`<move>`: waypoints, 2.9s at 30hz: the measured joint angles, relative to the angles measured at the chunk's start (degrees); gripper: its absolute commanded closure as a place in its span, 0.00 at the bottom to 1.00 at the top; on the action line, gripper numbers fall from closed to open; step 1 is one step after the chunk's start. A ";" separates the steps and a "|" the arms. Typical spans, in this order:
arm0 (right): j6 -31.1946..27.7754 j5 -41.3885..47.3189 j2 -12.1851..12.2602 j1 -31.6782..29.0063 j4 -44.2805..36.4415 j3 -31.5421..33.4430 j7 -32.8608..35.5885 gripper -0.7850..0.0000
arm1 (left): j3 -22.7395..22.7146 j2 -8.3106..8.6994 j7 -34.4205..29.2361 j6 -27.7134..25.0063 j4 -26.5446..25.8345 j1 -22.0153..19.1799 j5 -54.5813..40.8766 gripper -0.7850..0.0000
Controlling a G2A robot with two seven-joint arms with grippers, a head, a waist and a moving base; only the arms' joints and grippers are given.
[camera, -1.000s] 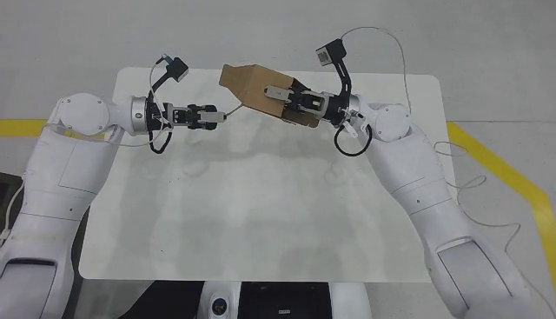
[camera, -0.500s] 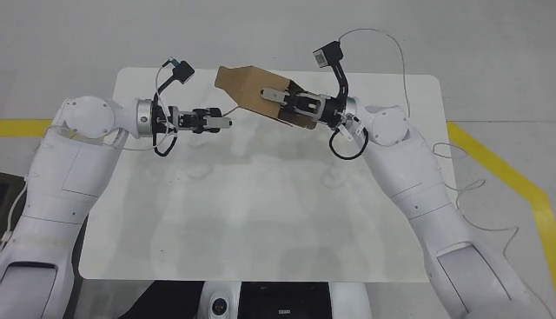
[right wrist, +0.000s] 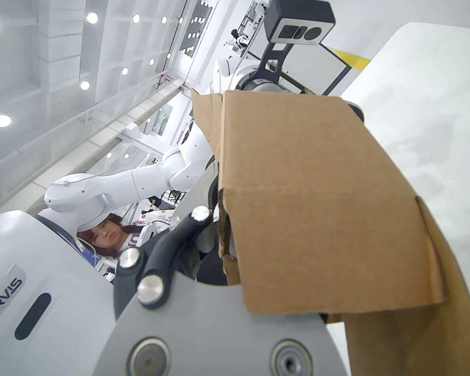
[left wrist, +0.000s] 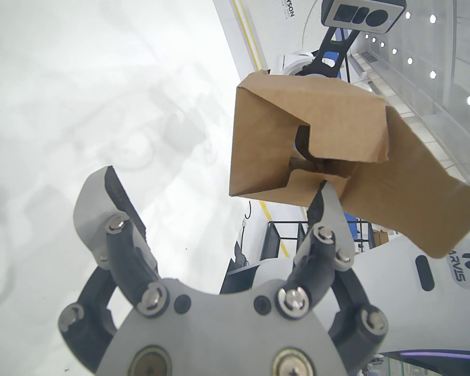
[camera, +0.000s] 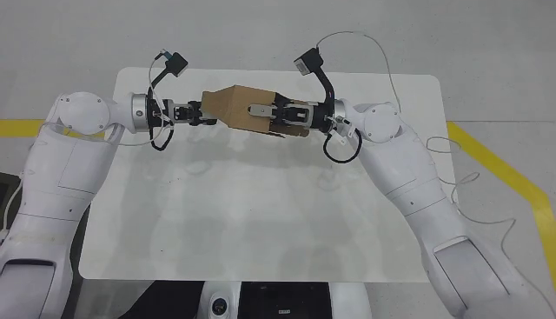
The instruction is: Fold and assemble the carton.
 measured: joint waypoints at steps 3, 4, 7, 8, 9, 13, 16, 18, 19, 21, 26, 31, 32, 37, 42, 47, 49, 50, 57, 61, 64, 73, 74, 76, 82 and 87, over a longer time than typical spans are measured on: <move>-0.18 0.04 -0.08 0.25 0.46 -0.12 -0.05 1.00 | 0.14 0.00 -0.10 -0.19 -0.40 0.09 0.11 0.00; -0.20 0.11 -0.09 0.30 0.59 -0.13 -0.05 1.00 | 0.14 0.02 -0.17 -0.19 -0.53 0.11 0.13 0.00; -0.22 0.20 -0.13 0.38 0.74 -0.18 -0.05 1.00 | 0.20 0.06 -0.49 -0.18 -1.00 0.21 0.14 0.00; -0.23 0.20 -0.14 0.39 0.77 -0.20 -0.04 1.00 | 0.26 0.06 -0.56 -0.19 -1.18 0.25 0.18 0.00; -0.23 0.20 -0.14 0.42 0.80 -0.21 0.02 1.00 | 0.34 0.06 -0.60 -0.19 -1.37 0.30 0.20 0.00; -0.28 0.27 -0.04 0.48 1.00 0.12 0.29 1.00 | 0.55 0.06 -0.73 -0.24 -1.87 0.43 0.22 0.00; -0.30 0.26 0.03 0.38 0.96 0.33 0.27 1.00 | 0.54 0.08 -0.73 -0.22 -1.93 0.41 0.19 0.00; -0.17 -0.05 0.10 0.37 1.03 0.48 0.22 1.00 | 0.40 0.11 -0.55 -0.17 -1.82 0.37 0.18 0.00; -0.06 -0.41 0.16 0.38 1.13 0.60 0.16 1.00 | 0.24 0.14 -0.34 -0.13 -1.66 0.36 0.15 0.00; 0.25 -1.42 0.27 0.45 1.29 0.71 -0.06 1.00 | -0.05 0.20 0.05 -0.08 -1.30 0.35 0.09 0.00; 1.21 -4.59 0.63 0.37 1.50 1.11 -1.31 1.00 | -0.96 0.39 1.18 0.01 0.11 0.25 0.31 0.00; 2.04 -6.32 1.01 0.11 1.48 1.78 -2.09 1.00 | -1.85 0.58 1.44 0.09 1.02 0.30 -0.46 0.00; 2.30 -6.79 1.06 0.08 1.44 1.80 -2.23 1.00 | -2.00 0.61 1.44 0.08 1.01 0.32 -0.63 0.00; 4.13 -9.22 1.23 -0.09 0.94 1.52 -3.20 1.00 | -2.70 0.77 1.41 -0.05 -0.13 0.54 -1.45 0.00; 5.67 -10.88 1.23 -0.11 0.42 1.03 -4.05 1.00 | -3.22 0.92 1.78 -0.17 -1.22 0.90 -1.62 0.00; 5.40 -10.43 1.17 -0.25 -0.60 0.76 -4.13 1.00 | -3.73 1.11 3.31 -0.36 -1.93 1.29 0.10 0.00; 5.06 -10.01 1.10 -0.21 -1.14 0.51 -3.67 1.00 | -3.47 1.14 3.95 -0.11 -2.03 1.38 1.70 0.00; 4.92 -9.88 1.08 -0.17 -1.33 0.39 -3.47 1.00 | -3.27 1.14 4.21 -0.03 -2.04 1.41 2.43 0.00; 4.47 -8.40 1.01 -0.11 -1.90 0.21 -2.60 1.00 | -1.98 0.96 4.77 0.40 -0.28 1.01 4.52 0.00; 3.93 -7.11 0.99 -0.28 -2.21 0.20 -2.03 1.00 | -1.94 0.92 5.12 0.27 0.84 0.55 4.46 0.00; 3.49 -5.43 0.91 -0.35 -2.19 0.12 -1.19 1.00 | -2.05 0.91 5.16 0.27 1.46 0.38 3.85 0.00; 2.66 -1.97 0.63 -0.11 -1.40 -0.25 0.32 1.00 | -2.36 0.97 4.14 -0.10 2.17 0.23 2.11 0.00; 2.60 -1.38 0.57 -0.15 -1.39 -0.34 0.52 1.00 | -2.25 0.96 3.98 -0.14 1.98 0.30 2.02 0.00; 2.59 -0.18 0.43 -0.12 -1.20 -0.61 1.12 1.00 | -2.00 0.92 3.65 -0.14 1.54 0.47 1.75 0.00; 2.18 1.97 0.11 0.30 -0.18 -1.05 2.18 1.00 | -1.55 0.85 2.75 0.05 0.55 0.73 0.71 0.00; 1.86 2.72 -0.05 0.50 0.36 -1.18 2.44 1.00 | -1.54 0.85 2.19 0.15 0.39 0.78 -0.05 0.00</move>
